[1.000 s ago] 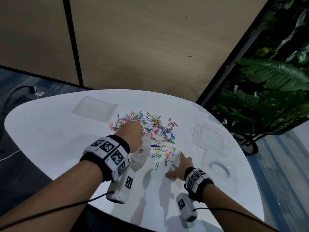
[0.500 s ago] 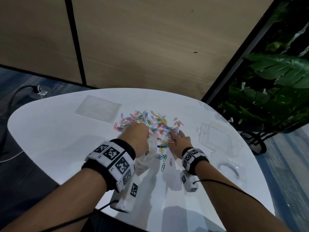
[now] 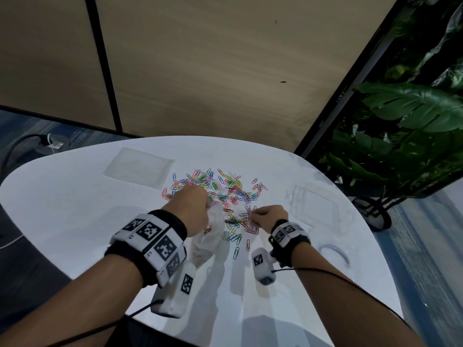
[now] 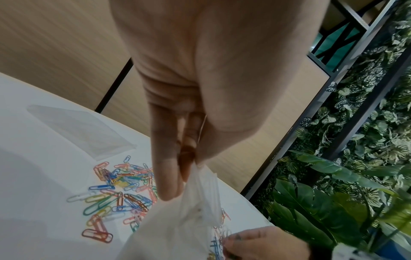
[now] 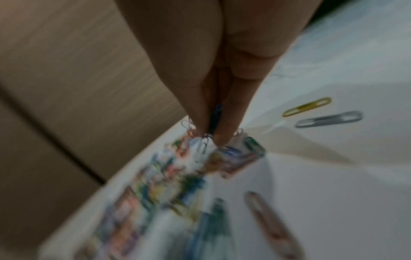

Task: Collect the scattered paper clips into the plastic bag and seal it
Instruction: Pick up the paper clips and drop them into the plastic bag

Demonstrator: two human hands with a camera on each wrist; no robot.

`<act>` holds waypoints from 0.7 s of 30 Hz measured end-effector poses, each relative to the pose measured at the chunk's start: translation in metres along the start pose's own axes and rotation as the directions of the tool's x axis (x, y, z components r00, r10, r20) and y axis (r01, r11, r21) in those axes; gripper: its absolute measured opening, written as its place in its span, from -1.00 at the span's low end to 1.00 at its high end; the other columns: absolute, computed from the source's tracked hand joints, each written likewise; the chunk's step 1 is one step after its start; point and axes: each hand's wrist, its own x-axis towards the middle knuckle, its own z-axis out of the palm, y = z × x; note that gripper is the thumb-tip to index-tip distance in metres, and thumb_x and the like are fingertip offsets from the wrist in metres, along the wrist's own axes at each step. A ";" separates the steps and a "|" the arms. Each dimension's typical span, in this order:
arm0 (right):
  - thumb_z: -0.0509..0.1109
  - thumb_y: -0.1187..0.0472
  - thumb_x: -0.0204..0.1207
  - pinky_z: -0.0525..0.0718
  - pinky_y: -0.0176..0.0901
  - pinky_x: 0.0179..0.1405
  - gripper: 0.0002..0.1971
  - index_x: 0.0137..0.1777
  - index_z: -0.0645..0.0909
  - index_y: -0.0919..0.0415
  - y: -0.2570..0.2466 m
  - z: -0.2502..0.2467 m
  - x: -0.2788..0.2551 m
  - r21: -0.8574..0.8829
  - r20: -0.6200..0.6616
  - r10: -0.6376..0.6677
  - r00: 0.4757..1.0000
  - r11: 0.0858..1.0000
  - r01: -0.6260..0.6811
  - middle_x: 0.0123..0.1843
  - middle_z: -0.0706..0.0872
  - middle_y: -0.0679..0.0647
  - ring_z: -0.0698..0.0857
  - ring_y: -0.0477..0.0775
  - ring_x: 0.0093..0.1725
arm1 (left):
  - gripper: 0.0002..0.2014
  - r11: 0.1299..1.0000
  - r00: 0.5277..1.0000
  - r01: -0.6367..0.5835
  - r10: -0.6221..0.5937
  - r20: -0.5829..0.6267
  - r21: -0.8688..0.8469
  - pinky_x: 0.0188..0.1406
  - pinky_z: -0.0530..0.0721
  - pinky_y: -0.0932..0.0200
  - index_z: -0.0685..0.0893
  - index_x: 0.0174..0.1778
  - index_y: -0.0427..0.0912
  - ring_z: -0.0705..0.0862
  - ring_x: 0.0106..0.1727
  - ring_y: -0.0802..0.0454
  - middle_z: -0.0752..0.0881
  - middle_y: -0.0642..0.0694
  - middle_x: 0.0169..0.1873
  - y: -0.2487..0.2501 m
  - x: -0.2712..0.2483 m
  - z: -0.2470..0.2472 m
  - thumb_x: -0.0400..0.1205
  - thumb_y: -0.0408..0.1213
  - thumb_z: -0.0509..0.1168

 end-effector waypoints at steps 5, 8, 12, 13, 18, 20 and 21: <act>0.49 0.37 0.50 0.79 -0.23 0.04 -0.83 0.03 0.74 0.47 -0.038 -0.019 -0.038 0.681 0.350 -0.151 0.925 0.719 -0.140 -0.01 0.84 0.24 0.83 0.06 0.00 | -0.60 0.998 0.998 0.064 -0.064 -0.007 -0.015 -0.27 0.70 0.06 0.29 -0.62 -0.15 0.71 -0.35 -0.16 0.42 -0.12 -0.59 0.008 -0.002 -0.001 0.46 -0.64 0.13; 0.37 0.43 0.59 0.77 -0.31 -0.03 -0.89 0.01 0.70 0.47 -0.059 -0.018 -0.068 0.634 0.507 -0.263 0.821 0.759 -0.148 -0.11 0.84 0.15 0.83 -0.02 -0.07 | -0.64 0.996 0.996 0.086 -0.087 -0.029 -0.017 0.00 0.82 -0.09 0.43 -0.57 -0.22 0.85 -0.14 -0.24 0.46 -0.12 -0.57 0.016 -0.003 0.000 0.53 -0.61 0.18; 0.51 0.42 0.48 0.79 -0.14 0.04 -0.85 0.03 0.76 0.44 -0.059 -0.001 -0.085 0.373 0.495 -0.278 0.823 0.924 0.088 -0.12 0.83 0.23 0.82 0.06 -0.18 | -0.83 0.998 0.998 0.053 -0.053 -0.018 -0.042 0.10 0.80 -0.02 0.82 0.02 -0.31 0.83 0.00 -0.19 0.82 -0.24 -0.05 0.022 -0.005 0.005 0.63 -0.49 0.32; 0.53 0.40 0.46 0.79 -0.08 0.08 -0.81 0.06 0.77 0.40 -0.059 0.004 -0.088 0.298 0.468 -0.283 0.837 0.942 0.151 -0.13 0.83 0.20 0.81 0.06 -0.17 | -0.80 0.998 0.999 0.051 -0.051 -0.018 -0.042 0.12 0.80 0.00 0.83 0.08 -0.29 0.82 0.04 -0.17 0.82 -0.22 0.04 0.022 -0.005 0.007 0.63 -0.48 0.33; 0.52 0.26 0.36 0.75 -0.02 0.04 -0.75 0.06 0.78 0.12 -0.071 0.016 -0.099 -0.139 0.447 -0.409 0.796 0.847 0.513 -0.16 0.81 0.06 0.78 0.15 -0.09 | -0.77 0.999 0.999 0.031 -0.032 -0.017 -0.022 -0.06 0.77 0.11 0.86 -0.08 -0.22 0.80 -0.07 -0.13 0.83 -0.20 -0.10 0.021 -0.008 0.007 0.59 -0.50 0.30; 0.47 0.31 0.37 0.76 0.08 0.07 -0.78 0.00 0.79 0.13 -0.077 0.012 -0.102 -0.083 0.451 -0.444 0.774 0.843 0.532 -0.11 0.84 0.14 0.80 0.20 -0.05 | -0.76 0.998 0.999 0.035 -0.036 -0.017 -0.046 -0.07 0.77 0.10 0.87 -0.14 -0.20 0.80 -0.11 -0.13 0.81 -0.17 -0.20 0.016 -0.007 0.004 0.60 -0.49 0.28; 0.44 0.35 0.38 0.77 0.07 0.08 -0.77 0.00 0.79 0.14 -0.078 0.008 -0.103 -0.072 0.444 -0.459 0.769 0.838 0.541 -0.09 0.85 0.16 0.82 0.19 -0.04 | -0.75 0.997 0.999 0.034 -0.035 -0.015 -0.070 -0.04 0.80 0.06 0.84 -0.22 -0.20 0.80 -0.11 -0.14 0.79 -0.16 -0.25 0.015 -0.005 0.004 0.60 -0.50 0.28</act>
